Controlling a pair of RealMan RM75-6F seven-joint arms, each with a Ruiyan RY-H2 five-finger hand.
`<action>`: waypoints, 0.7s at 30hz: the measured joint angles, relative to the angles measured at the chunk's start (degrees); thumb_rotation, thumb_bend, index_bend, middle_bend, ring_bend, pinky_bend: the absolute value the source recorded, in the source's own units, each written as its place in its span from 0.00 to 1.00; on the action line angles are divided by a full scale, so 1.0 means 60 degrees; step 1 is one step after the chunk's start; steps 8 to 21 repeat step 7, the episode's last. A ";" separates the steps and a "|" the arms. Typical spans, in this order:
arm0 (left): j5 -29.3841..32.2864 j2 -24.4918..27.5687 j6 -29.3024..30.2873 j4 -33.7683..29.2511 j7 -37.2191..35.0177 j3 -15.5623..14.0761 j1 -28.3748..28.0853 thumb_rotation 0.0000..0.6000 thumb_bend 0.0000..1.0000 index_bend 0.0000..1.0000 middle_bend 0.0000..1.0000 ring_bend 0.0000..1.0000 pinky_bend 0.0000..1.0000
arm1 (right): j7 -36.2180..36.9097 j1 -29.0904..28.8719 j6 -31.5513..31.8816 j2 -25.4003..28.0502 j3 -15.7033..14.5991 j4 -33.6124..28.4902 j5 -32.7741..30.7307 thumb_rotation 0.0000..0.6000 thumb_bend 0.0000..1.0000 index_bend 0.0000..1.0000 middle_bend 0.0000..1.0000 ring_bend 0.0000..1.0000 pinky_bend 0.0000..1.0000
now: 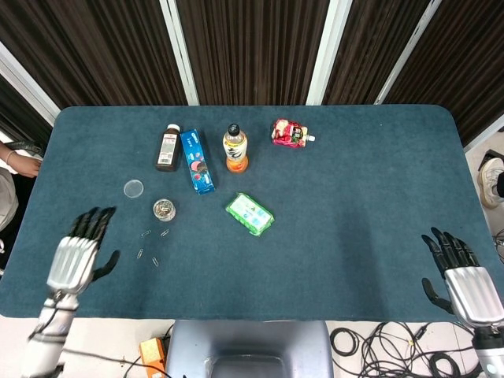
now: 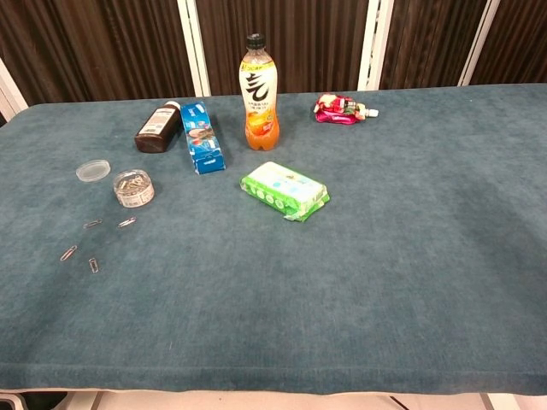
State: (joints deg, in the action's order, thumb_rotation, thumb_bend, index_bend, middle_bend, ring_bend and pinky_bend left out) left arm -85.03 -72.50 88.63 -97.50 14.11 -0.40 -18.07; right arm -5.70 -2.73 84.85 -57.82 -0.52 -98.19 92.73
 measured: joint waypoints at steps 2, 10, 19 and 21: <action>-0.0474 0.0022 0.0545 0.0396 -0.0156 -0.0481 0.0678 1.00 0.35 0.00 0.00 0.00 0.00 | -0.0134 -0.0031 -0.0068 -0.0049 0.0013 -0.0030 -0.0046 1.00 0.37 0.00 0.00 0.00 0.13; -0.0951 0.0100 0.0887 0.1268 -0.0342 -0.1191 0.1730 1.00 0.35 0.00 0.00 0.00 0.00 | -0.0464 -0.0105 -0.0252 -0.0172 0.0023 -0.0094 -0.0149 1.00 0.37 0.00 0.00 0.00 0.13; -0.0951 0.0100 0.0887 0.1268 -0.0342 -0.1191 0.1730 1.00 0.35 0.00 0.00 0.00 0.00 | -0.0464 -0.0105 -0.0252 -0.0172 0.0023 -0.0094 -0.0149 1.00 0.37 0.00 0.00 0.00 0.13; -0.0951 0.0100 0.0887 0.1268 -0.0342 -0.1191 0.1730 1.00 0.35 0.00 0.00 0.00 0.00 | -0.0464 -0.0105 -0.0252 -0.0172 0.0023 -0.0094 -0.0149 1.00 0.37 0.00 0.00 0.00 0.13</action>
